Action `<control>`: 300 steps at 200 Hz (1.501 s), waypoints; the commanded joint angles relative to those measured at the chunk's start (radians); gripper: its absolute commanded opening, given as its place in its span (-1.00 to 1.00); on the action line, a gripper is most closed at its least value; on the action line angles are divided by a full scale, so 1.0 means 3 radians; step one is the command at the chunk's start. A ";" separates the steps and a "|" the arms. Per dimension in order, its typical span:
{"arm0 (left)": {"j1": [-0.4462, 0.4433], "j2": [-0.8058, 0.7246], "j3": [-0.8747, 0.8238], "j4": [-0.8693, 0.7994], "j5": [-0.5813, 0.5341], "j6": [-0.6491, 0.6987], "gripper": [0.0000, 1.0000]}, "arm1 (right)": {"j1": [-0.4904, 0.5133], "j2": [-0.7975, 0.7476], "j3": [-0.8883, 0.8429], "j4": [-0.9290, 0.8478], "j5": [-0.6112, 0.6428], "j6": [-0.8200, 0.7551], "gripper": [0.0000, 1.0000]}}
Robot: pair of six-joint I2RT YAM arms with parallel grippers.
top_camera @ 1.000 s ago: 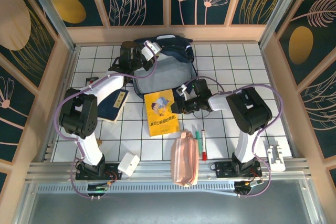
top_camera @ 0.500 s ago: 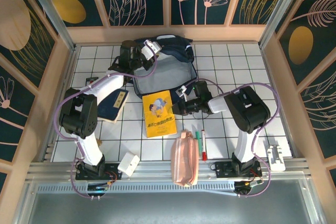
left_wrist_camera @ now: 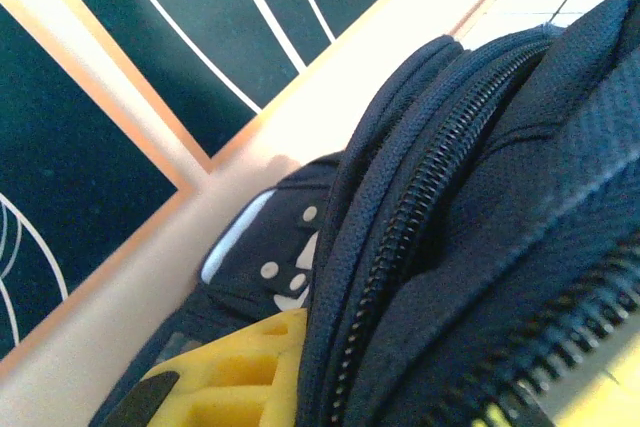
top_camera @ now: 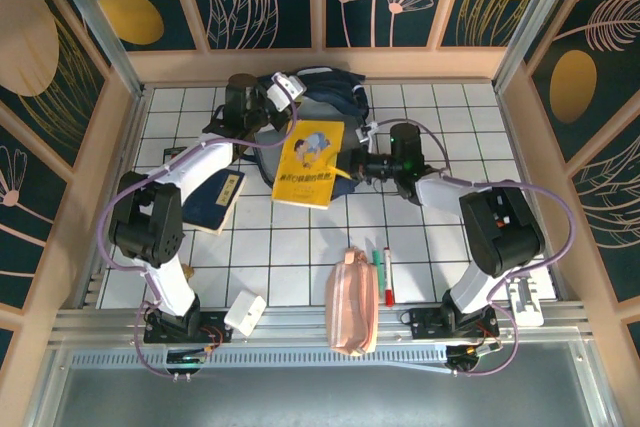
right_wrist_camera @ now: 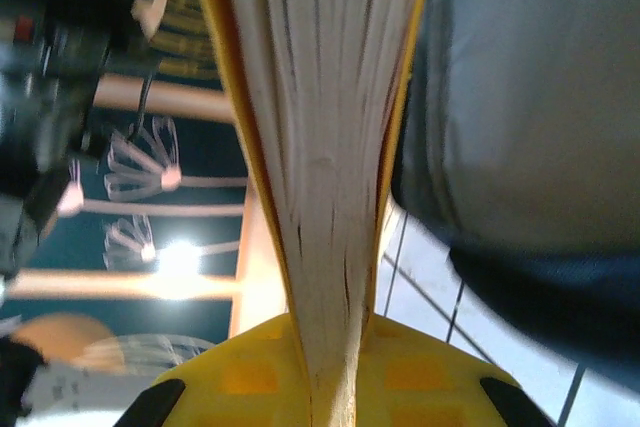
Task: Pack the student bag
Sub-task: Place the book in the student bag.
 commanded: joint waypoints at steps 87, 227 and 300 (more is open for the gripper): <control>0.0028 -0.0316 0.0105 0.0618 0.0567 -0.0667 -1.00 | 0.0345 0.1100 0.1500 -0.0230 0.2542 0.1577 -1.00; 0.0008 -0.0342 0.0038 0.0633 0.0583 -0.0718 -1.00 | 0.0899 0.1918 0.2237 -0.0244 0.3929 0.2381 -0.59; 0.0038 -0.0275 0.0179 0.0311 0.0370 -0.0428 -1.00 | 0.0628 0.0609 0.1142 -0.1101 0.2912 0.1747 0.22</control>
